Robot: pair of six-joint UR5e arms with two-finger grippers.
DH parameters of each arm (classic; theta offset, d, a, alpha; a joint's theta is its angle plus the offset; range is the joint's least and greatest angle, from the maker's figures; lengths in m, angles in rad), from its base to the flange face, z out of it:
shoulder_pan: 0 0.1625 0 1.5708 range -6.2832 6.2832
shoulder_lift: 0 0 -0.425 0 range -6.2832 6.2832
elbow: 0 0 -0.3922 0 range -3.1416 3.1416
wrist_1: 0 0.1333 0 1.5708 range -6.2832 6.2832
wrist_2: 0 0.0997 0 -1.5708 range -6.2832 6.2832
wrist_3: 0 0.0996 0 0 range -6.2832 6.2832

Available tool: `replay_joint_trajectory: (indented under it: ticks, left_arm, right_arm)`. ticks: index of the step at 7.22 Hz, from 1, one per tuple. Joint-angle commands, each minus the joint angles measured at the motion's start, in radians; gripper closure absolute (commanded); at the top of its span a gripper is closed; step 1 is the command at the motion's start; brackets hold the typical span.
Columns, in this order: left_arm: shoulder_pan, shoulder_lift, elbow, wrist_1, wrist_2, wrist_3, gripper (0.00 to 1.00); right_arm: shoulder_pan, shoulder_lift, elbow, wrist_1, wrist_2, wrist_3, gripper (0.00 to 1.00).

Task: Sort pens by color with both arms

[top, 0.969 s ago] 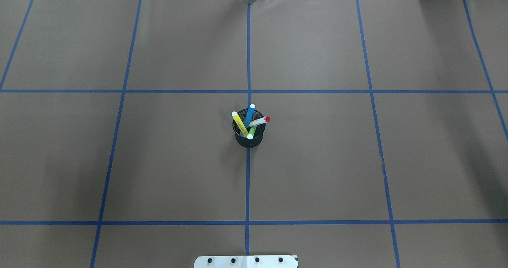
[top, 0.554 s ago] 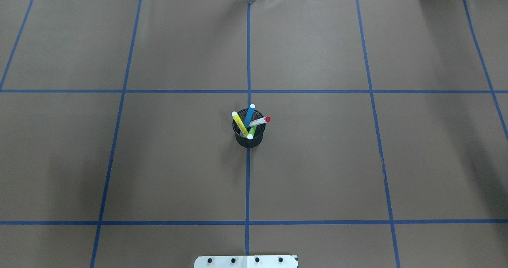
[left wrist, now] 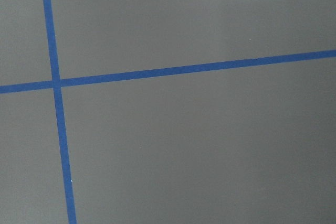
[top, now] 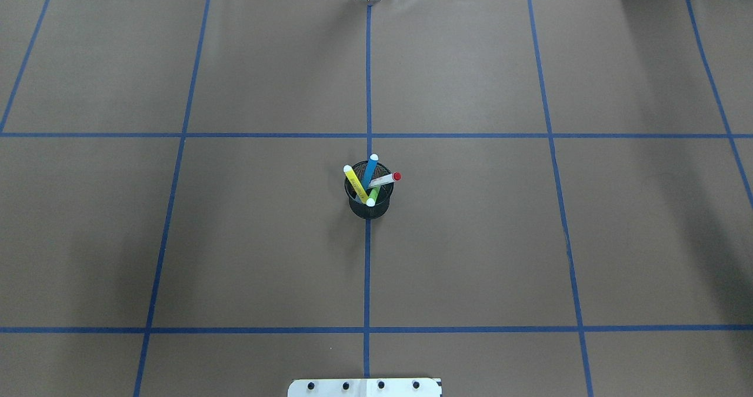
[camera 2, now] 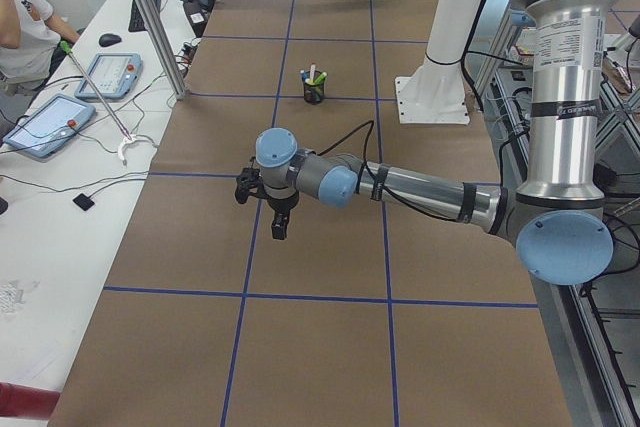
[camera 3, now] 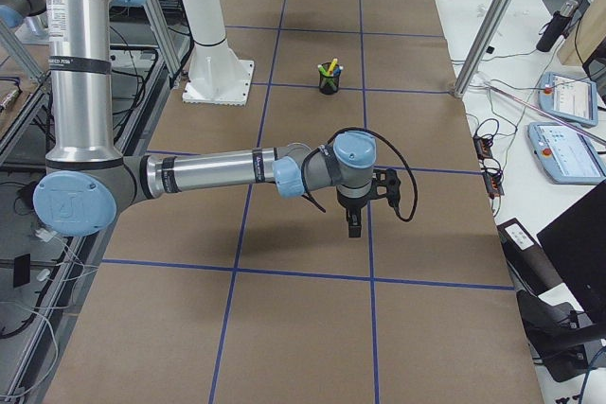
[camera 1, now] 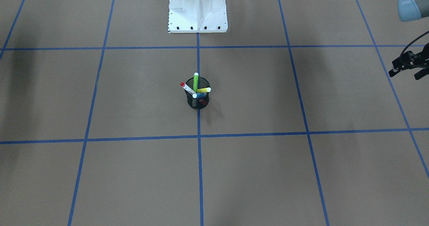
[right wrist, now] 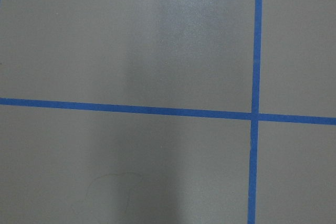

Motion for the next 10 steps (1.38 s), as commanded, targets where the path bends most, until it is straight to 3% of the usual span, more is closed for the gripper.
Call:
replay_joint_trajectory:
  ticks: [1, 6, 9, 10]
  left_arm:
    - [0.003, -0.002, -0.003, -0.001, 0.003, 0.005, 0.00]
    - [0.023, -0.034, 0.003, -0.027, 0.003, 0.008, 0.05]
    - [0.023, -0.014, 0.011, -0.015, -0.023, 0.031, 0.01]
    - [0.023, -0.014, 0.038, -0.024, -0.085, -0.012, 0.01]
  right_arm:
    - [-0.007, -0.002, -0.002, 0.023, 0.005, 0.009, 0.00]
    - [-0.072, 0.014, 0.005, 0.043, 0.011, 0.061, 0.00]
    - [-0.240, 0.164, 0.054, 0.043, 0.011, 0.409, 0.01]
    - [-0.297, 0.236, 0.054, 0.041, 0.013, 0.487, 0.01]
